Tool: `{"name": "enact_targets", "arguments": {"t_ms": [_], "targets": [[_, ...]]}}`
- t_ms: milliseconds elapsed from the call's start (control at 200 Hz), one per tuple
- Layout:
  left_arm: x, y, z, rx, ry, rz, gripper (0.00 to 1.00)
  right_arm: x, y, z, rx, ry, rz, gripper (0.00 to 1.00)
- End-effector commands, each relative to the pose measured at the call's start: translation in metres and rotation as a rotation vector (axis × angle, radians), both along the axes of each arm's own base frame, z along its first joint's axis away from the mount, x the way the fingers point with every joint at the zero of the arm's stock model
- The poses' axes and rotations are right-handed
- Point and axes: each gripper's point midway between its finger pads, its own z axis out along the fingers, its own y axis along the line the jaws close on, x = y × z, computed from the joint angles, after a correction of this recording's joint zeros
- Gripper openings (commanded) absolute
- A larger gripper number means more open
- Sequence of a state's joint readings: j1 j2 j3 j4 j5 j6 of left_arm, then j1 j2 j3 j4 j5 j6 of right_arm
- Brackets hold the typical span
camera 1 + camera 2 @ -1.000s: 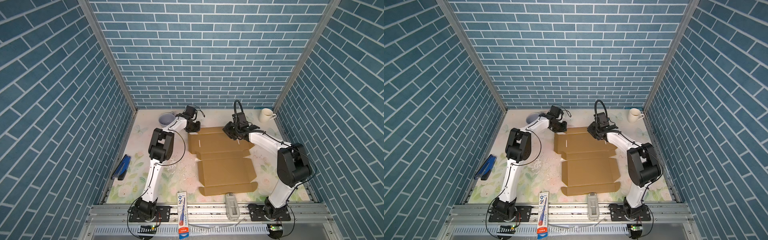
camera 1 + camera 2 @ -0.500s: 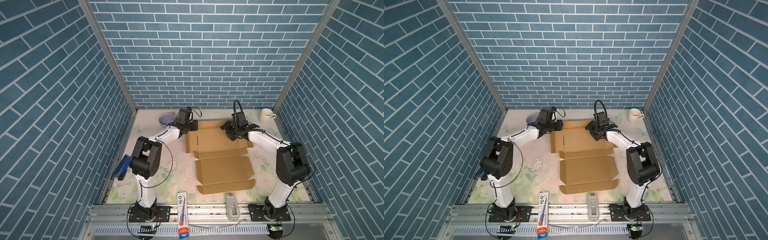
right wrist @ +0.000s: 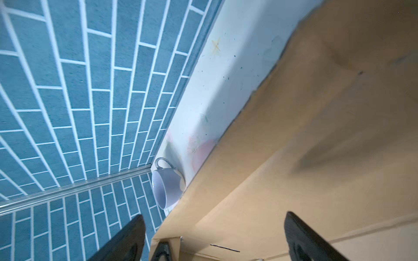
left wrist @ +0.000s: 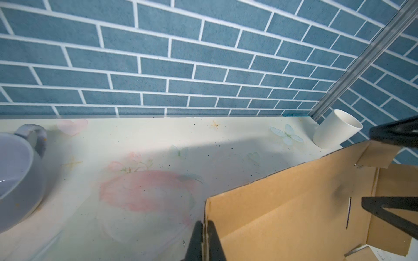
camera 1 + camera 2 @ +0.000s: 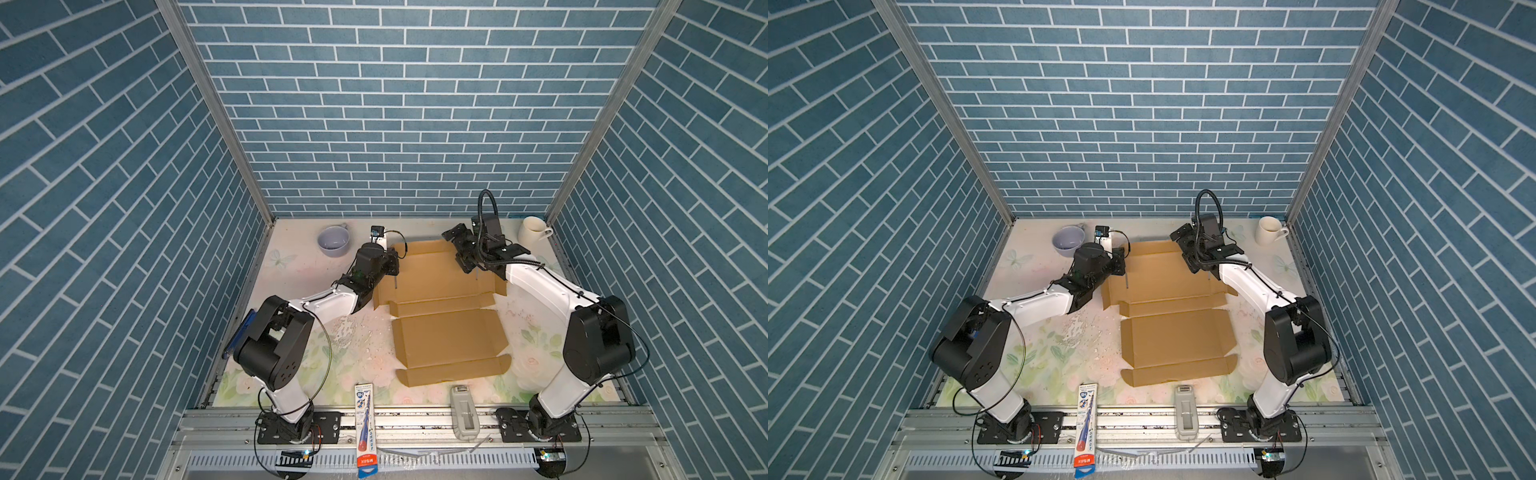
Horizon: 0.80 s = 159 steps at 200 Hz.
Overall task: Assemble paper box
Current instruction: First fold the bottom flaps of a flat cardboard box at the center of the table.
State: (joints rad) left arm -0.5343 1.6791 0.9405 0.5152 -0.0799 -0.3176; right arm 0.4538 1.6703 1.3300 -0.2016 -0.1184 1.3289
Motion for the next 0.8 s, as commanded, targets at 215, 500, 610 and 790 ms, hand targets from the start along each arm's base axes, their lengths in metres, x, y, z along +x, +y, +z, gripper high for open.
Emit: {"name": "enact_targets", "arguments": {"t_ms": [215, 500, 610, 790], "targets": [[-0.026, 0.000, 0.055, -0.045, -0.262, 0.049, 0.00, 0.003, 0.007, 0.017, 0.047, 0.002, -0.043, 0.88], [-0.055, -0.009, 0.060, 0.000, -0.356, 0.049, 0.00, 0.003, 0.013, 0.017, 0.036, 0.003, -0.050, 0.79], [-0.059, -0.007, 0.055, 0.000, -0.361, 0.057, 0.00, 0.000, 0.014, 0.015, 0.028, 0.008, -0.052, 0.74], [-0.064, -0.007, 0.055, 0.014, -0.384, 0.058, 0.00, -0.005, 0.015, 0.009, 0.021, 0.018, -0.057, 0.67]]}}
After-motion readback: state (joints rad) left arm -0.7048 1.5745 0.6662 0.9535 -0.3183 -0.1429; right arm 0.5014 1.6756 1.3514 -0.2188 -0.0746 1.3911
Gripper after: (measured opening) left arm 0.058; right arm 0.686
